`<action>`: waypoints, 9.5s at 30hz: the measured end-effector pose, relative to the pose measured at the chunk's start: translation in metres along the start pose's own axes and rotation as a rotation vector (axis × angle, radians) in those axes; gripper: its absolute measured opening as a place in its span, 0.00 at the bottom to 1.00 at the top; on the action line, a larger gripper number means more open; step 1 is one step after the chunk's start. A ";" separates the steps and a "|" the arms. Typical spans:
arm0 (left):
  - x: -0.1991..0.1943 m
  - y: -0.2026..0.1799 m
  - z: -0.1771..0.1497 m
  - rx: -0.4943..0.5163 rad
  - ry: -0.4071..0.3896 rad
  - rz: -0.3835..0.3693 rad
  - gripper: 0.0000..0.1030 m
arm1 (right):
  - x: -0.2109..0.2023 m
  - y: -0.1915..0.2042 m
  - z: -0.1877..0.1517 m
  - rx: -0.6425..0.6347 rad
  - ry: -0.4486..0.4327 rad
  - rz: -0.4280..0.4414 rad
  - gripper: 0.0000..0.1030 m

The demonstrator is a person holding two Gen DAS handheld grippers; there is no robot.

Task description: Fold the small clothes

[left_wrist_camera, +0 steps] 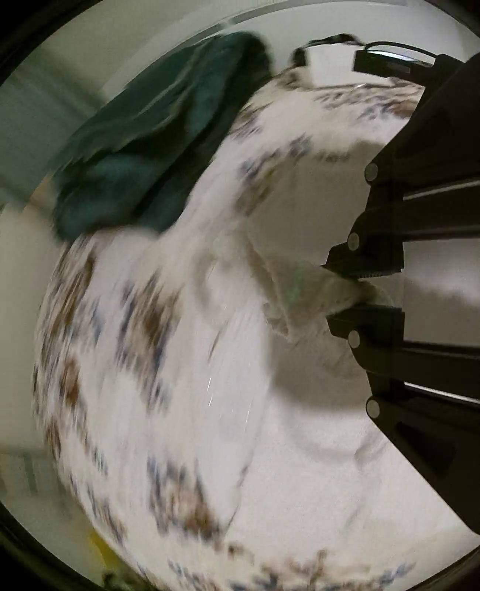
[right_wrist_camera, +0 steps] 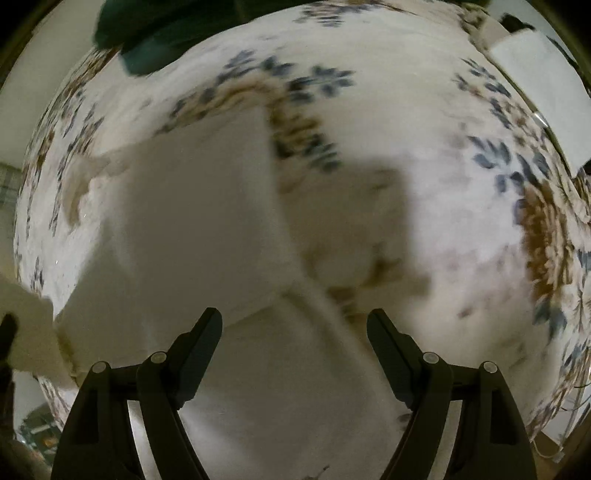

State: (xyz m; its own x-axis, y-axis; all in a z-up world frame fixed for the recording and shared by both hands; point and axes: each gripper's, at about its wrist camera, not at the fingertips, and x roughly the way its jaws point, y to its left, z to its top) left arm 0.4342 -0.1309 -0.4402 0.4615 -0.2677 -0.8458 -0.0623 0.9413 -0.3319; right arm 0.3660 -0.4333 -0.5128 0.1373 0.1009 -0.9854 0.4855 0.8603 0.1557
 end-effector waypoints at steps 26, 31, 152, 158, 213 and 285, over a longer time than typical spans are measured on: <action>-0.069 0.120 -0.050 -0.152 -0.101 0.670 0.94 | 0.020 0.036 0.072 -0.114 0.131 0.428 0.80; -0.063 0.165 -0.078 -0.230 -0.033 0.720 0.94 | 0.056 0.093 0.081 -0.192 0.201 0.261 0.79; -0.142 0.257 -0.263 -0.572 0.068 0.086 0.02 | 0.059 0.520 -0.020 -0.771 0.282 0.169 0.08; -0.115 0.290 -0.278 -0.601 0.150 0.039 0.04 | 0.102 0.528 -0.041 -0.747 0.336 0.081 0.11; -0.096 0.272 -0.194 -0.287 0.298 0.046 0.59 | 0.069 0.082 -0.245 -0.147 0.567 0.389 0.12; -0.134 0.305 -0.271 -0.434 0.238 0.069 0.03 | 0.081 0.105 -0.372 -0.171 0.628 0.347 0.00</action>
State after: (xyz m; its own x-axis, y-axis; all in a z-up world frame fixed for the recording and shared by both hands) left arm 0.1137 0.1360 -0.5414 0.2315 -0.2953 -0.9269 -0.4711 0.7997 -0.3724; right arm 0.1073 -0.1489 -0.6016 -0.2868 0.6044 -0.7433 0.3560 0.7876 0.5030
